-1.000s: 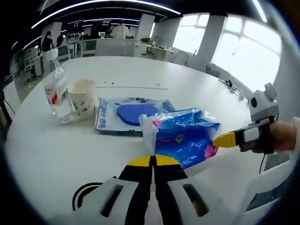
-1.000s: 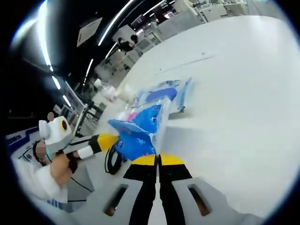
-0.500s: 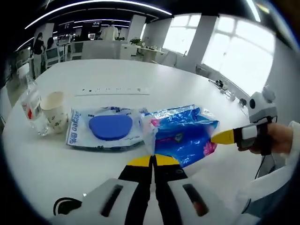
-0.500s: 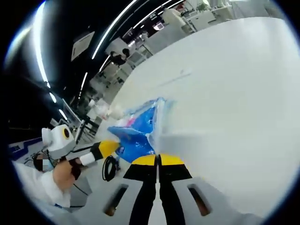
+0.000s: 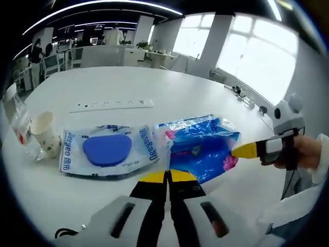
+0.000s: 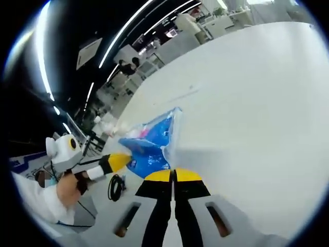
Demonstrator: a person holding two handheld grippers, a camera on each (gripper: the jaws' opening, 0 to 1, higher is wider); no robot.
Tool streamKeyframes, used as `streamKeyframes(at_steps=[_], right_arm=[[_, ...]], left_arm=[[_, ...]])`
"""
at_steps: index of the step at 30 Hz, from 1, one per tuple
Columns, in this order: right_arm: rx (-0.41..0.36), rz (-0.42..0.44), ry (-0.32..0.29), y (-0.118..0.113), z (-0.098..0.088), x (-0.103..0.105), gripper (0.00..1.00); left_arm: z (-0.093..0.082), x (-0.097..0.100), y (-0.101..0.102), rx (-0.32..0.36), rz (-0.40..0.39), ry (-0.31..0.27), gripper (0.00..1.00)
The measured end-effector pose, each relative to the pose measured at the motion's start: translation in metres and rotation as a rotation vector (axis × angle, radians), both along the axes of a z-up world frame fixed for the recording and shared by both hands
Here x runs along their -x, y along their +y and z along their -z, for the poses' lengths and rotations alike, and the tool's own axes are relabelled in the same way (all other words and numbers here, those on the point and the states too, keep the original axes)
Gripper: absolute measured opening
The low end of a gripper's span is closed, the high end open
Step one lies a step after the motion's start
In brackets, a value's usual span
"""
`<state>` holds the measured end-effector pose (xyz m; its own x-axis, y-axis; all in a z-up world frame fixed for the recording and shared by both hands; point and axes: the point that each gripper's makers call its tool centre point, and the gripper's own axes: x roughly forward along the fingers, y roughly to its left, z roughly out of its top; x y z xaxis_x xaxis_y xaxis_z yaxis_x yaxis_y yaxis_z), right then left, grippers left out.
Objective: Arrange the tabletop items into an orderly group along one side of the table until the central work area is clear of visible clutter.
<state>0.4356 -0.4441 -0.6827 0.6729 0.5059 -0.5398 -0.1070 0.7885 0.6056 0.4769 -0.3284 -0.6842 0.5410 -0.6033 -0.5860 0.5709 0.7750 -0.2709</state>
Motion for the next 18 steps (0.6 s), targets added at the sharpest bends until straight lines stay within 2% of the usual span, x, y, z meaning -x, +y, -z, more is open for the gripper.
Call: streamKeyframes(at_steps=[6,18], right_arm=[[0.010,0.022,-0.008,-0.013,0.000,-0.009,0.00],[0.013,0.086,-0.024,-0.037,0.004,-0.030,0.00]], left_arm=[[0.000,-0.007,-0.014,-0.021,0.029,-0.011,0.00],[0.008,-0.026,-0.036,-0.048,0.042,0.003,0.00]])
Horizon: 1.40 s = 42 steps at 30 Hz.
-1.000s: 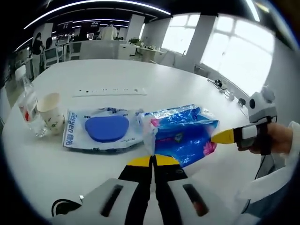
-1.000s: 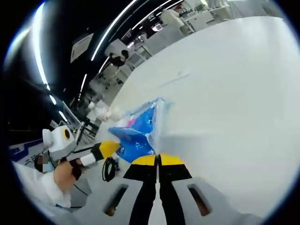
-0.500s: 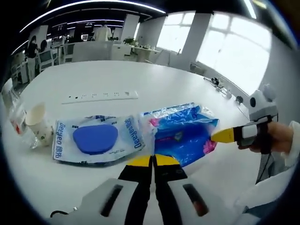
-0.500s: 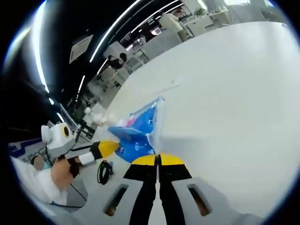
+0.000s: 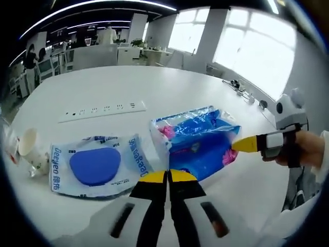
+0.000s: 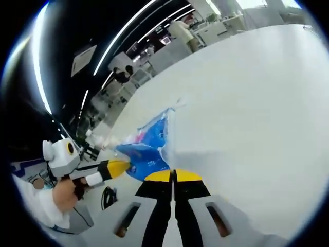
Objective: Arrange the tabletop items into an orderly group along one side of the table until the central work area is clear of visible clutter.
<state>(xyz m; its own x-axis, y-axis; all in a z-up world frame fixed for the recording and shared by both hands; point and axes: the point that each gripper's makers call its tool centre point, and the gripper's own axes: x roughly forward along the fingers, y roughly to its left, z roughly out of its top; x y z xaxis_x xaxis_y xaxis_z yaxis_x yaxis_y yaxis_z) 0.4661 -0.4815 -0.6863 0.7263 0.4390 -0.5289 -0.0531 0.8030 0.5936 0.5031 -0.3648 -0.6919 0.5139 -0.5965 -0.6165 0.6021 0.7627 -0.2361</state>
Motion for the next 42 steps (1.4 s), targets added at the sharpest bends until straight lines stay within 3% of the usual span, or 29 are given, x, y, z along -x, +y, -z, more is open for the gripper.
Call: streamKeyframes(at_steps=[6,10,14,24,42], right_arm=[[0.001,0.037,-0.011,-0.009,-0.001,-0.019,0.00],[0.068,-0.009,-0.003,-0.015,-0.007,-0.034,0.00],[0.084,-0.013,0.002,-0.021,-0.005,-0.048,0.00],[0.066,0.009,0.068,-0.021,0.025,-0.042,0.00],[0.006,0.048,0.149,-0.028,0.055,-0.039,0.00]], left_arm=[[0.005,-0.009,-0.006,-0.019,0.005,0.015,0.00],[0.004,-0.017,-0.012,-0.017,0.013,0.016,0.00],[0.010,-0.027,-0.019,-0.026,0.009,0.025,0.00],[0.025,-0.035,-0.019,-0.062,0.006,0.068,0.00],[0.043,-0.030,-0.023,-0.060,-0.032,0.139,0.00]])
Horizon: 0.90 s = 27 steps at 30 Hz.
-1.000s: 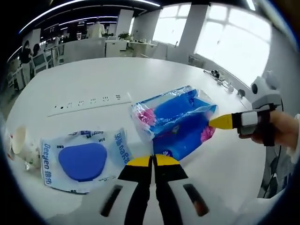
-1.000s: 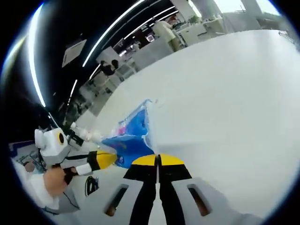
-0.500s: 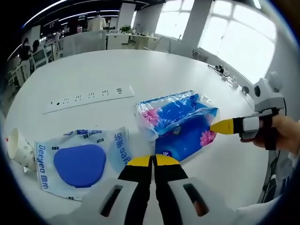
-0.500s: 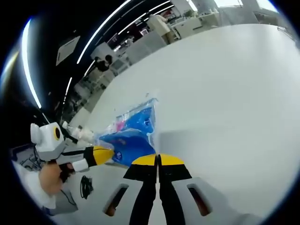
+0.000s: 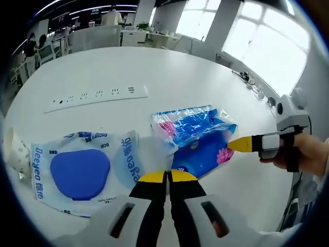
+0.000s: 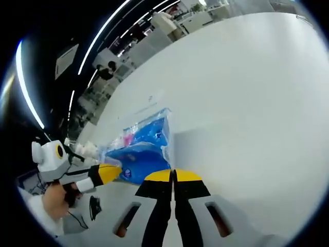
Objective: Arrange the tabletop items into an orderly group along one side of the table until the central work area is clear of visible clutter.
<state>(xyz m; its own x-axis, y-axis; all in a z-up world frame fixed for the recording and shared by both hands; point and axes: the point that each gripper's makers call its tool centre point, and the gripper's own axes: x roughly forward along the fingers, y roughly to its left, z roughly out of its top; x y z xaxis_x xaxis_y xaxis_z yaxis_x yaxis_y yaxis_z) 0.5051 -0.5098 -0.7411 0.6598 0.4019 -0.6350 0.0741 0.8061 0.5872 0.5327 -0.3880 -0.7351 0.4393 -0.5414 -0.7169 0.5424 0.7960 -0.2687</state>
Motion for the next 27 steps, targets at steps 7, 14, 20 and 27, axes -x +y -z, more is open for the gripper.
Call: streamKeyframes(at_steps=[7,14,20,27], right_arm=[[-0.014,0.002,0.020,0.002,0.007,-0.001,0.00],[-0.031,0.008,0.034,0.003,0.013,0.001,0.00],[-0.035,0.009,0.046,0.003,0.017,0.002,0.00],[-0.038,-0.019,0.043,0.006,0.019,0.002,0.00]], left_arm=[[0.003,0.001,0.001,0.003,-0.036,0.019,0.00],[0.007,0.000,0.004,0.010,-0.073,0.046,0.00],[-0.001,0.000,0.005,0.020,-0.105,0.030,0.08],[-0.013,0.006,0.018,0.024,-0.114,0.001,0.12]])
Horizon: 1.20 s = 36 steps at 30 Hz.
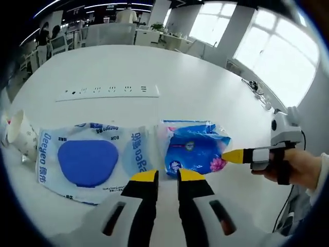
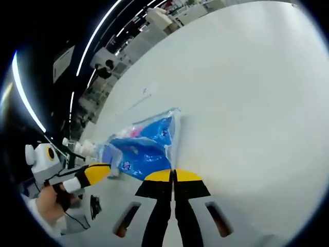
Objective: Arrange the tabletop items into an orderly group along one side of the table until the central work area is clear of visible clutter.
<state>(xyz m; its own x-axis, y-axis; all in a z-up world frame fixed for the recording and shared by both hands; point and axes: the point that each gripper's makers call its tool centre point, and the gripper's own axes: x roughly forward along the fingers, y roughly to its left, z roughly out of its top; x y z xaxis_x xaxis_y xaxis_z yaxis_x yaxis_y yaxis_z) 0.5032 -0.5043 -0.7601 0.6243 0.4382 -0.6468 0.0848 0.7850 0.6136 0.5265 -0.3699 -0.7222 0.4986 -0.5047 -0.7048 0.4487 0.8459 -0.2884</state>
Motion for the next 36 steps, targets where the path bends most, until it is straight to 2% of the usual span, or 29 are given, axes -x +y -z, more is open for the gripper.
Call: streamKeyframes(at_steps=[4,9,18,20,23,26,28,30,33,36], right_arm=[[0.018,-0.033,0.000,-0.002,0.001,0.000,0.00],[0.048,-0.079,-0.009,-0.002,-0.001,-0.003,0.00],[0.121,-0.141,-0.033,-0.001,0.001,-0.004,0.01],[0.167,-0.162,-0.056,-0.002,0.001,-0.004,0.07],[0.161,-0.171,-0.080,0.002,-0.007,-0.003,0.16],[0.195,-0.195,-0.108,0.004,-0.010,-0.002,0.28],[0.213,-0.206,-0.123,0.005,-0.013,0.000,0.36],[0.234,-0.215,-0.148,0.005,-0.017,0.002,0.42],[0.248,-0.221,-0.180,0.006,-0.024,0.006,0.53],[0.270,-0.226,-0.192,0.006,-0.029,0.013,0.62]], left_arm=[[-0.011,0.009,0.007,0.046,-0.001,-0.025,0.12],[-0.018,0.023,0.021,0.060,-0.003,-0.054,0.13],[-0.025,0.046,0.056,0.097,-0.060,-0.064,0.16],[-0.026,0.051,0.065,0.101,-0.080,-0.064,0.16],[-0.028,0.055,0.075,0.117,-0.118,-0.068,0.17],[-0.032,0.059,0.081,0.129,-0.131,-0.086,0.19],[-0.036,0.060,0.084,0.146,-0.133,-0.098,0.23],[-0.040,0.060,0.086,0.153,-0.136,-0.115,0.33],[-0.050,0.054,0.093,0.156,-0.155,-0.175,0.52],[-0.054,0.054,0.099,0.152,-0.169,-0.192,0.67]])
